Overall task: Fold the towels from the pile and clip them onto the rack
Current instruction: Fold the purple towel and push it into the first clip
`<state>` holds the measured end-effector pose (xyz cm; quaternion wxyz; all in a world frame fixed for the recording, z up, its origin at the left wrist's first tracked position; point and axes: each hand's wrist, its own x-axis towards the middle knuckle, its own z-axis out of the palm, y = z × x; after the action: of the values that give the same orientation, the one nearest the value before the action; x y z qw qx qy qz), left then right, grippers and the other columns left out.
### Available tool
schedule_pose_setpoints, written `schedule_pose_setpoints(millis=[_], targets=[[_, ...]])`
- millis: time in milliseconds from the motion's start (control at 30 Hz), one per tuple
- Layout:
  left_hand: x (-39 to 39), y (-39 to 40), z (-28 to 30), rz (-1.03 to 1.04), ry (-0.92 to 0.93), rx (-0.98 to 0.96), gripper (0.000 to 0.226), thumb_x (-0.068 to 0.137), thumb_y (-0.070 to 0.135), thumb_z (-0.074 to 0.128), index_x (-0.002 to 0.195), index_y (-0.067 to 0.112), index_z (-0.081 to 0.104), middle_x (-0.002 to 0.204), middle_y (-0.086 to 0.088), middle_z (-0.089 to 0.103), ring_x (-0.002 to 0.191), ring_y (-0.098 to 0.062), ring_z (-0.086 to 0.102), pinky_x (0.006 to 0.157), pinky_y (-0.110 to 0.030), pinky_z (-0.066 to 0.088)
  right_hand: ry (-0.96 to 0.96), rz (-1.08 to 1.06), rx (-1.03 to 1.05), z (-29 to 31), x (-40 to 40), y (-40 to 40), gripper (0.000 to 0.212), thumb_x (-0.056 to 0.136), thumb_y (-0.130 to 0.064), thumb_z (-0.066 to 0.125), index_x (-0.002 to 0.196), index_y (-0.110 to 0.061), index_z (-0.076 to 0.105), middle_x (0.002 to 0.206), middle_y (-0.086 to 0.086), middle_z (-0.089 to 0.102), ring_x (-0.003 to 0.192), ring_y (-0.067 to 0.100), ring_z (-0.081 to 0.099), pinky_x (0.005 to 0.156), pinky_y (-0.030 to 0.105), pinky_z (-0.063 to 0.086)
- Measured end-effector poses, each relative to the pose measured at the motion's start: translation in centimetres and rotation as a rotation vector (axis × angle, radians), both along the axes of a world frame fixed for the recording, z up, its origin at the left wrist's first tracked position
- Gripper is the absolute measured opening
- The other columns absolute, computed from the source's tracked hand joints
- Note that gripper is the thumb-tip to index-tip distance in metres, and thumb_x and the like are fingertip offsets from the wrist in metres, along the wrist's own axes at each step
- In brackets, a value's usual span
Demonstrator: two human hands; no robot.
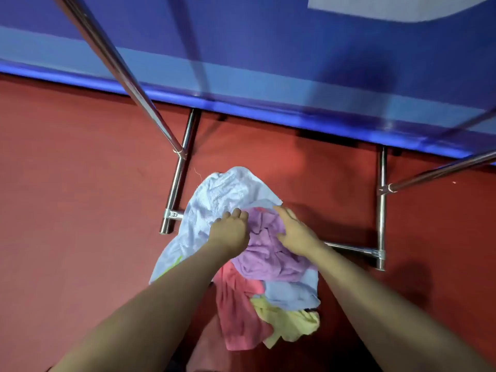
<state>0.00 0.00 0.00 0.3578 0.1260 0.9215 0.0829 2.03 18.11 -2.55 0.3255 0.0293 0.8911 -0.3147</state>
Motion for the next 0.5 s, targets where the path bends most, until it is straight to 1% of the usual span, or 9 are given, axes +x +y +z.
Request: schedule_pose_setpoints(millis=[67, 133, 200, 233, 267, 333, 400, 467, 500], targets=[[0.2, 0.0, -1.0, -0.002, -0.012, -0.026, 0.039, 0.093, 0.023, 0.045, 0.128, 0.008, 0.038, 0.129, -0.009, 0.042, 0.117, -0.029, 0.043, 0.091, -0.039, 0.039, -0.010, 0.072, -0.003, -1.5, -0.3, -1.2, 0.074, 0.086, -0.011, 0.057, 0.148, -0.025, 0.021, 0.156, -0.004, 0.014, 0.136, 0.019, 0.034, 0.104, 0.030, 0.035], [0.4, 0.0, -1.8, -0.021, -0.021, -0.043, 0.041, 0.092, 0.023, 0.047, 0.129, 0.007, 0.037, 0.133, -0.010, 0.040, 0.119, -0.030, 0.042, 0.092, -0.039, 0.039, -0.063, 0.176, 0.081, -3.0, -0.3, -2.7, 0.075, 0.086, -0.015, 0.060, 0.148, -0.028, 0.021, 0.157, -0.003, 0.007, 0.137, 0.023, 0.030, 0.100, 0.032, 0.038], [0.7, -0.1, -2.5, -0.019, -0.048, -0.036, 0.043, 0.092, 0.023, 0.047, 0.130, 0.007, 0.036, 0.138, -0.011, 0.037, 0.122, -0.030, 0.041, 0.094, -0.038, 0.037, -0.061, 0.242, 0.215, -4.4, 0.0, -3.7, 0.060, 0.089, -0.016, 0.055, 0.143, -0.026, 0.032, 0.153, 0.002, 0.015, 0.133, 0.027, 0.031, 0.098, 0.035, 0.039], [0.7, -0.2, -2.7, -0.019, -0.058, -0.030, 0.044, 0.092, 0.022, 0.047, 0.131, 0.007, 0.035, 0.140, -0.011, 0.035, 0.123, -0.030, 0.040, 0.095, -0.038, 0.037, -0.043, 0.230, 0.251, -4.6, 0.2, -3.9, 0.052, 0.090, -0.014, 0.051, 0.140, -0.024, 0.037, 0.149, 0.004, 0.023, 0.129, 0.027, 0.035, 0.097, 0.035, 0.039], [0.7, -0.3, -2.7, -0.015, -0.060, -0.020, 0.044, 0.093, 0.023, 0.046, 0.132, 0.007, 0.034, 0.142, -0.011, 0.034, 0.124, -0.031, 0.039, 0.095, -0.039, 0.037, -0.030, 0.198, 0.241, -4.6, 0.3, -4.0, 0.046, 0.091, -0.011, 0.047, 0.136, -0.021, 0.042, 0.145, 0.007, 0.031, 0.126, 0.027, 0.039, 0.094, 0.035, 0.039], [0.8, -0.4, -2.6, 0.010, -0.055, 0.030, 0.048, 0.093, 0.027, 0.046, 0.135, 0.008, 0.032, 0.143, -0.009, 0.033, 0.124, -0.031, 0.039, 0.096, -0.039, 0.037, 0.061, 0.128, 0.148, -4.3, 0.9, -4.2, 0.040, 0.088, -0.005, 0.045, 0.126, -0.015, 0.051, 0.131, 0.012, 0.045, 0.115, 0.029, 0.049, 0.087, 0.038, 0.042], [0.9, -0.4, -2.0, 0.053, -0.063, 0.099, 0.055, 0.090, 0.029, 0.050, 0.138, 0.011, 0.031, 0.142, -0.007, 0.034, 0.122, -0.031, 0.040, 0.095, -0.039, 0.037, 0.218, 0.061, 0.049, -3.3, 1.5, -3.9, 0.030, 0.083, -0.003, 0.045, 0.108, -0.012, 0.058, 0.108, 0.011, 0.054, 0.098, 0.030, 0.056, 0.080, 0.040, 0.045], [1.1, -0.2, -1.0, 0.136, -0.086, 0.212, 0.050, 0.088, 0.032, 0.054, 0.132, 0.012, 0.041, 0.135, -0.007, 0.043, 0.117, -0.031, 0.045, 0.093, -0.038, 0.039, 0.393, 0.066, 0.016, -1.0, 2.0, -3.3, 0.022, 0.077, -0.004, 0.044, 0.093, -0.013, 0.057, 0.088, 0.006, 0.054, 0.083, 0.026, 0.059, 0.075, 0.030, 0.043], [1.1, 0.0, -0.1, 0.192, -0.085, 0.282, 0.042, 0.088, 0.034, 0.054, 0.123, 0.011, 0.049, 0.127, -0.008, 0.051, 0.112, -0.030, 0.049, 0.091, -0.038, 0.042, 0.477, 0.086, -0.004, 0.4, 2.0, -3.1, 0.022, 0.075, -0.003, 0.045, 0.091, -0.012, 0.057, 0.084, 0.005, 0.054, 0.079, 0.023, 0.059, 0.075, 0.027, 0.040]])
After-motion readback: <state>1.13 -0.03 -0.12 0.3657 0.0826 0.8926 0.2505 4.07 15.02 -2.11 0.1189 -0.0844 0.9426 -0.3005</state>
